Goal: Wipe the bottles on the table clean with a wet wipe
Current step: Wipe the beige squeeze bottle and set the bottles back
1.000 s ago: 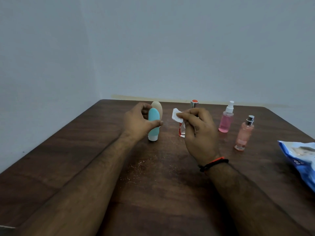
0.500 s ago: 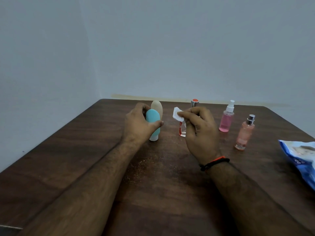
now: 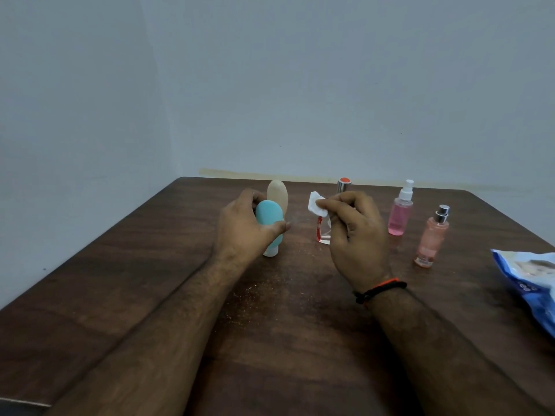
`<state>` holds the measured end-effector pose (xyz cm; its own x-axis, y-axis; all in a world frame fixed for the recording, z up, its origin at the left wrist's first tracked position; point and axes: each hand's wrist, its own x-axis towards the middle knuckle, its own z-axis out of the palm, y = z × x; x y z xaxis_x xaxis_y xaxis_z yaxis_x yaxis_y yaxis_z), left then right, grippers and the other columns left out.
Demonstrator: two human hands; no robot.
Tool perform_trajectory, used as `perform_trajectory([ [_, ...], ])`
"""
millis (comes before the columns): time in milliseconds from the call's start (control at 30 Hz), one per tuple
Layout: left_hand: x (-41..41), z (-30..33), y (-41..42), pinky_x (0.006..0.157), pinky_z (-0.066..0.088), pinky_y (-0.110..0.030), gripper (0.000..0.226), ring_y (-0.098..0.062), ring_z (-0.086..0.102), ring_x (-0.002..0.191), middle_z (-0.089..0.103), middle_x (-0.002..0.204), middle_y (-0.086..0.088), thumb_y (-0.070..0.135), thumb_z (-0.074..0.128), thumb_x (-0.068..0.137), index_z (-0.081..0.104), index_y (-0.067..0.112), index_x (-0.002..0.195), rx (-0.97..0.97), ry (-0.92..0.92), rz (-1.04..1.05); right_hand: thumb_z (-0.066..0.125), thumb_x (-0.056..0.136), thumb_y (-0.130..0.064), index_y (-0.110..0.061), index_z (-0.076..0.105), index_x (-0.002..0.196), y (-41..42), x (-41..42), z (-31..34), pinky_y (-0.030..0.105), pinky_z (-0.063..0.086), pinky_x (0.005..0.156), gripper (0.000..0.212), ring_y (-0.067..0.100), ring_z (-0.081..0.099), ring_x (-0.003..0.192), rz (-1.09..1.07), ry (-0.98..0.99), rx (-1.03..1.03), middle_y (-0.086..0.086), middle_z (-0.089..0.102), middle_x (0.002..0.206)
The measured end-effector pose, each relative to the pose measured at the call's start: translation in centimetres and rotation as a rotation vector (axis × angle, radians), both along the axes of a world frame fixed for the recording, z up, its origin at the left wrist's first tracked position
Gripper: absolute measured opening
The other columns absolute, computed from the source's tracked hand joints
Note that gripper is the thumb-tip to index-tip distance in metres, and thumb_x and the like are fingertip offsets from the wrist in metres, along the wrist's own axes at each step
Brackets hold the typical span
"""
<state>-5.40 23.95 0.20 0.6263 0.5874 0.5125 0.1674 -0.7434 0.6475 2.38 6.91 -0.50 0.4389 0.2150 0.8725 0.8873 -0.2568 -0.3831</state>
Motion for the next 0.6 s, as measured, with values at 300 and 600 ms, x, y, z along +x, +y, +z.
perform_trajectory([
  [300, -0.9, 0.9, 0.6, 0.068, 0.045, -0.012, 0.065, -0.003, 0.061, 0.089, 0.062, 0.096, 0.015, 0.067, 0.069, 0.068, 0.058, 0.024, 0.116, -0.201, -0.128, -0.138, 0.054, 0.088, 0.005, -0.007, 0.074, 0.106, 0.1, 0.2, 0.0, 0.018, 0.048, 0.083, 0.029, 0.02, 0.057, 0.097, 0.022, -0.001, 0.023, 0.004, 0.06, 0.1],
  [600, -1.2, 0.1, 2.2, 0.077, 0.053, -0.02, 0.039, -0.004, 0.064, 0.088, 0.067, 0.098, 0.015, 0.031, 0.084, 0.075, 0.063, 0.031, 0.109, -0.138, -0.049, -0.24, 0.054, 0.088, 0.003, -0.007, 0.074, 0.106, 0.2, 0.1, -0.1, 0.021, 0.048, 0.084, 0.028, 0.019, 0.057, 0.097, 0.023, 0.0, 0.021, 0.004, 0.06, 0.1],
])
